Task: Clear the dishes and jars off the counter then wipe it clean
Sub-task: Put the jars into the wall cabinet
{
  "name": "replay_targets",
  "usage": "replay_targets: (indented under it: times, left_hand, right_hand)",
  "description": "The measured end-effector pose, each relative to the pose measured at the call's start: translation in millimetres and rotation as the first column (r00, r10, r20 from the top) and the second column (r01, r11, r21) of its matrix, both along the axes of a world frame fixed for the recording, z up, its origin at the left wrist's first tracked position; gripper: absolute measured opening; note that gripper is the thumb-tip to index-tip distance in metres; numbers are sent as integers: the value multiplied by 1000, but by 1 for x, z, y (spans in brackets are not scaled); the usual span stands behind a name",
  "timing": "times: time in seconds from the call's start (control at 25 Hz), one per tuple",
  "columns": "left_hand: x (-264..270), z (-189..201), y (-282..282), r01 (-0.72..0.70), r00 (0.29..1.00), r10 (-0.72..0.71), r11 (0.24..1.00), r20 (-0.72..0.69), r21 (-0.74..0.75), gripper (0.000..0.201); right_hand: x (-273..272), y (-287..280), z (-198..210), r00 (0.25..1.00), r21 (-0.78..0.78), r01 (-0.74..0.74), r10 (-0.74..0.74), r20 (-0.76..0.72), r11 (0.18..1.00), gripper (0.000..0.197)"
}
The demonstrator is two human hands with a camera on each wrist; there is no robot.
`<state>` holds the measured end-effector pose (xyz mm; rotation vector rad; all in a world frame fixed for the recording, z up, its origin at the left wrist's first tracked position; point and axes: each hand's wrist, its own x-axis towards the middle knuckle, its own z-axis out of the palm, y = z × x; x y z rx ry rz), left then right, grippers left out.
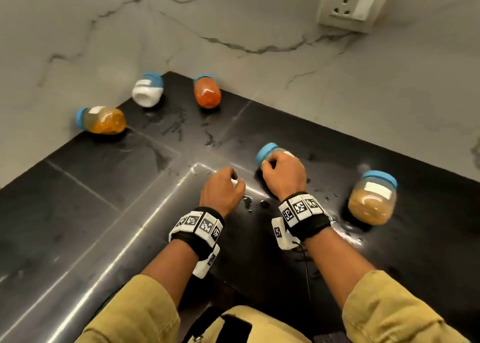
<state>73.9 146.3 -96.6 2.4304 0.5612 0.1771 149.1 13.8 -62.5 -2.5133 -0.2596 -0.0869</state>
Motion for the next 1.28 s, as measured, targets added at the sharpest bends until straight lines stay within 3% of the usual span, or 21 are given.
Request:
replay_targets:
  times: [0.16, 0.28, 0.56, 0.68, 0.8, 0.92, 1.0, 1.16, 1.28]
  left_hand:
    - [51, 6, -45, 79, 996, -83, 991, -30, -107, 40]
    - [76, 14, -78, 81, 995, -87, 991, -49, -104, 51]
    - [113, 16, -105, 112, 988, -119, 991, -101, -67, 54]
    - [121, 27, -113, 186, 982, -187, 982, -12, -24, 49]
    - [128, 46, -126, 275, 942, -277, 961, 188, 36, 37]
    - [143, 99, -139, 358, 782, -364, 927, 505, 114, 29]
    - [151, 138, -147, 392, 643, -437, 893, 629, 220, 27]
    - [158, 231, -156, 362, 358, -543, 831, 760, 423, 30]
    - [147, 295, -159, 352, 190, -513, 832, 837, 430, 29]
  right_hand:
    - [18, -62, 4, 974, 111, 225, -227, 7, 968, 17]
    - [24, -110, 1, 933, 138, 357, -360, -5, 924, 15]
    - [35, -163, -1, 884, 78, 463, -466, 32, 883, 16]
    - [46, -164, 10, 881, 95, 448, -457, 122, 889, 16]
    - [53, -166, 29, 848, 146, 433, -457, 269, 889, 16]
    - [64, -168, 79, 745, 195, 372, -417, 521, 908, 16]
    - [65, -168, 120, 650, 210, 315, -372, 663, 925, 13]
    - [58, -170, 214, 401, 232, 198, -294, 868, 952, 19]
    - [43, -167, 275, 236, 239, 107, -258, 937, 965, 21]
